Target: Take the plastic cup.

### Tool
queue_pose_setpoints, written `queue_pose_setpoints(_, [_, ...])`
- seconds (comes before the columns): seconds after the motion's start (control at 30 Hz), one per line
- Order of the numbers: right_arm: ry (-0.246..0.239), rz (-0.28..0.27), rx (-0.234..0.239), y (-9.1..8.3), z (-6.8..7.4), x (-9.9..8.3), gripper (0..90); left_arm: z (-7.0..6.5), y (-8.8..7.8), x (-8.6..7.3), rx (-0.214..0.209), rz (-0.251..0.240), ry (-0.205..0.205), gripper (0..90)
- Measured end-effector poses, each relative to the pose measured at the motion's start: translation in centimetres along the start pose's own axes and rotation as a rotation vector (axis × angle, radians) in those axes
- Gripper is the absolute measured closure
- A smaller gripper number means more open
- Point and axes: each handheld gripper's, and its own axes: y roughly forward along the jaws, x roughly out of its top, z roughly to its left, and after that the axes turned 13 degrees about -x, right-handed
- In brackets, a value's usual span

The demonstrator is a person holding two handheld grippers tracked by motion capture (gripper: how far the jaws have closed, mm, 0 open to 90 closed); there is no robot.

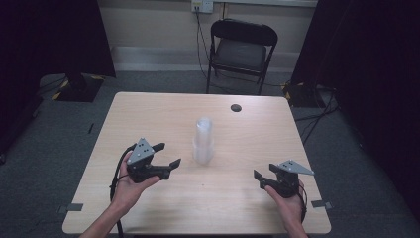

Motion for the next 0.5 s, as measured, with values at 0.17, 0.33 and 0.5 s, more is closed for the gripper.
queue_pose_setpoints(0.17, [0.003,0.006,0.002,0.1,-0.1,-0.1,29.7,0.3,0.7,0.6,-0.014,0.029,-0.034,23.3])
queue_pose_setpoints(0.33, [0.001,0.01,0.008,0.3,0.0,-0.1,29.6,0.8,1.6,1.7,-0.024,0.025,-0.085,16.8])
queue_pose_setpoints(0.5, [-0.003,0.017,0.013,0.4,0.1,-0.1,29.3,0.9,2.6,2.0,-0.049,0.013,-0.104,16.9])
